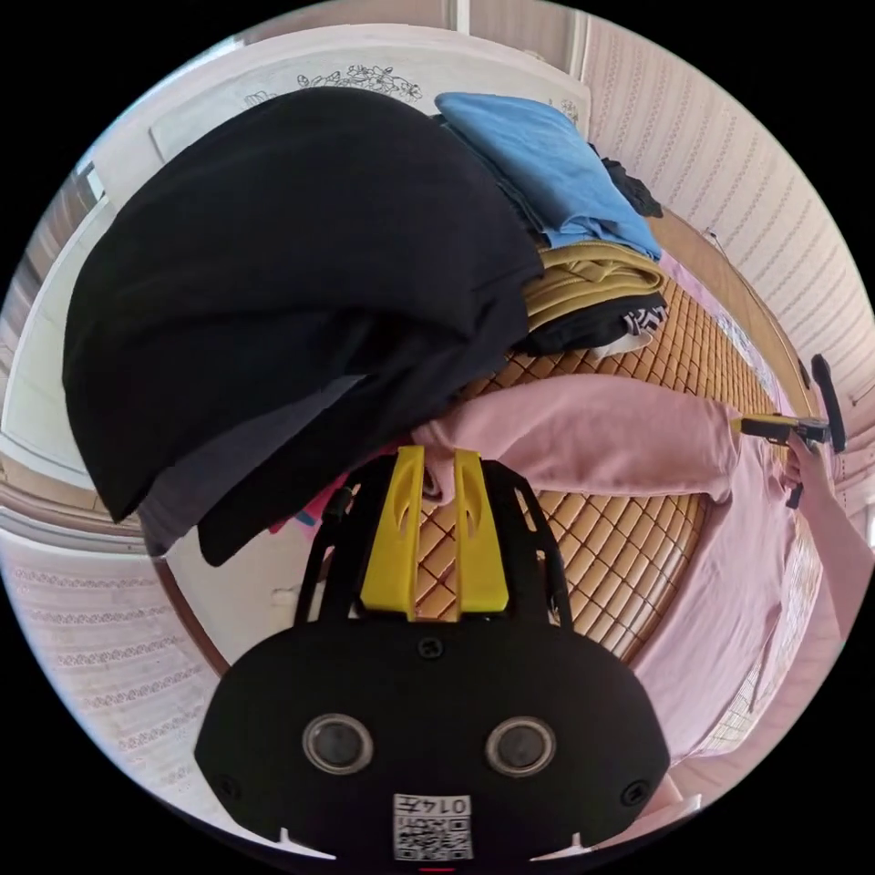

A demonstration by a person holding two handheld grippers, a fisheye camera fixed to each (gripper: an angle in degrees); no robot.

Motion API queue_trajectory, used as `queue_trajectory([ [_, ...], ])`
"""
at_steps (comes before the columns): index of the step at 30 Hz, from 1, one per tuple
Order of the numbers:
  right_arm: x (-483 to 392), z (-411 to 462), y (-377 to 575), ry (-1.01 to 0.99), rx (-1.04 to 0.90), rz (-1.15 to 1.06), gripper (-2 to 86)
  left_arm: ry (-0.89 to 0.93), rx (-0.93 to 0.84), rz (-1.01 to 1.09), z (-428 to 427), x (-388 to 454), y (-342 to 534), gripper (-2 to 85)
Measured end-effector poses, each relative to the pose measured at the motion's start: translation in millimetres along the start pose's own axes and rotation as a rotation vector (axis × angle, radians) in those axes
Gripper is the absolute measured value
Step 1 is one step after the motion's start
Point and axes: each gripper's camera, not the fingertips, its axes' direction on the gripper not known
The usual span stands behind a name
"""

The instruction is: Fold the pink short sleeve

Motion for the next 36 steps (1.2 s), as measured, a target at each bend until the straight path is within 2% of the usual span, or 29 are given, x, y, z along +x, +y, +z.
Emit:
queue_trajectory([
  [2,-10.7,-4.8,10.9,0.007,0.024,-0.046,4.5,-0.045,0.015,-0.068,-10.3,-10.5,15.7,5.9],
  [6,-36.6,-11.8,22.8,-0.044,0.073,-0.13,4.6,-0.013,0.028,-0.143,-14.3,-27.2,34.6,6.2],
  [10,-80.3,-8.0,26.9,-0.289,0.084,-0.243,5.6,0.098,0.008,-0.169,7.6,-33.2,38.5,9.3],
  [13,-113.0,2.8,26.7,-0.437,0.069,-0.305,7.2,0.098,0.111,-0.099,13.4,-23.9,33.3,10.4],
  [15,-130.3,8.6,26.6,-0.492,0.068,-0.326,8.3,0.052,0.089,-0.063,24.0,-17.1,29.5,9.7],
  [17,-147.8,15.4,24.7,-0.556,0.052,-0.333,10.2,0.1,0.034,-0.066,38.7,-14.7,29.4,6.3],
  [22,-158.3,19.1,25.5,-0.624,0.005,-0.32,13.8,0.108,0.141,0.091,15.5,13.6,40.9,4.3],
  [25,-145.8,17.0,32.1,-0.658,-0.007,-0.288,14.2,0.106,0.187,0.245,-2.2,42.5,51.5,4.1],
  [30,-100.3,7.8,54.9,-0.76,-0.088,-0.276,8.7,0.12,0.225,0.447,-24.5,89.6,64.5,4.1],
  [33,-38.7,-19.0,90.3,-0.85,0.006,-0.217,6.9,0.217,0.31,0.571,-48.0,123.5,68.3,4.1],
  [36,43.5,-54.7,146.6,-0.969,0.164,-0.117,6.1,0.412,0.399,0.714,-78.9,165.0,68.5,4.2],
])
